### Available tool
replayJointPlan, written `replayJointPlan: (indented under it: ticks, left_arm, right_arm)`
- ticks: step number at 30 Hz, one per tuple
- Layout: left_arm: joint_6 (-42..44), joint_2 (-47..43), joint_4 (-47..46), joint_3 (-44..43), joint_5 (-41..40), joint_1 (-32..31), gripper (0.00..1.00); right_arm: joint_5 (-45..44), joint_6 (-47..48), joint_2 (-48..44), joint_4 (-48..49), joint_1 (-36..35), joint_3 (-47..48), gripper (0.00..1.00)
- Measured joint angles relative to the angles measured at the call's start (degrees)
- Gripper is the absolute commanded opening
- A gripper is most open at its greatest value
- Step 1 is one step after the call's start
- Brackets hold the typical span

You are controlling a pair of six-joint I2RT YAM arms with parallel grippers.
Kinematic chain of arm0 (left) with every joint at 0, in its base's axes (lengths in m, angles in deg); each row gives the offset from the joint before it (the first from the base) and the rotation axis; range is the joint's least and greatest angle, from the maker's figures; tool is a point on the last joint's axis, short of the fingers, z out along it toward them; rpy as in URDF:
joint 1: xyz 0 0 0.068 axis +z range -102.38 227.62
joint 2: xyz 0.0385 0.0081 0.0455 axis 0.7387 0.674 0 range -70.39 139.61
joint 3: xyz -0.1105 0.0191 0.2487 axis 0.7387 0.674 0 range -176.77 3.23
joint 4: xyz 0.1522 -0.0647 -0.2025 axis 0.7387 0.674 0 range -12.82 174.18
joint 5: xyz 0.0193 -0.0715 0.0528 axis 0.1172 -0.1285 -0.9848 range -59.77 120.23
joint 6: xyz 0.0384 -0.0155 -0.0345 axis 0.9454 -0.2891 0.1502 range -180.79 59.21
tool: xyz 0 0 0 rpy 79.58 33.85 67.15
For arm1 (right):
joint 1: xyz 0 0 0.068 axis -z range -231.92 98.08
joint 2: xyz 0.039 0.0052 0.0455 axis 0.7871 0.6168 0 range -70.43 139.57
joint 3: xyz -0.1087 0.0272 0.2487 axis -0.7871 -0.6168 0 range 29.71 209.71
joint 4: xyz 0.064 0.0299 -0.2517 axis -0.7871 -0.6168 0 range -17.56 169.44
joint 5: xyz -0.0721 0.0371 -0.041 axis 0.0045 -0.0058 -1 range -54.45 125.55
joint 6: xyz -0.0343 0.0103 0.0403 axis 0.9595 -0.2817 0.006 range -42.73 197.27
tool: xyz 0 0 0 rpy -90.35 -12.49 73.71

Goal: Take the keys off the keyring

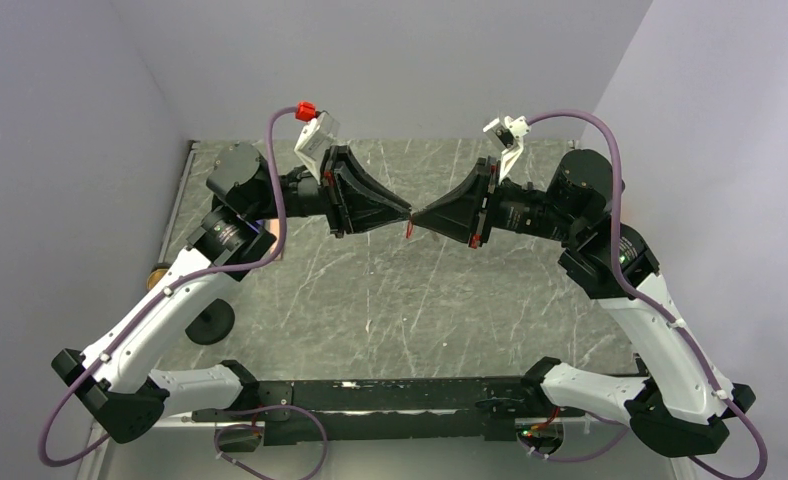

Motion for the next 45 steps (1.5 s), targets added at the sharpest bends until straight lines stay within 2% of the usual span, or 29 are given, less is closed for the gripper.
replayJointPlan:
  ticks: [6, 13, 29, 45]
  left_arm:
    - [-0.55, 0.33, -0.07, 0.00, 0.09, 0.00, 0.00]
    - [0.44, 0.63, 1.81, -0.96, 0.20, -0.28, 0.00]
    - [13.60, 2.78, 21.14, -9.33, -0.20, -2.27, 0.00]
    - [22.36, 6.38, 33.55, -16.39, -1.57, -4.81, 0.00]
  right_arm:
    - [-0.22, 0.07, 0.02, 0.00, -0.04, 0.00, 0.00]
    - [-0.44, 0.11, 0.07, -0.07, -0.04, 0.00, 0.00]
    - [-0.02, 1.27, -0.26, -3.30, -0.22, -0.74, 0.00]
    - [0.22, 3.63, -0.85, -7.39, -0.20, -0.94, 0.00]
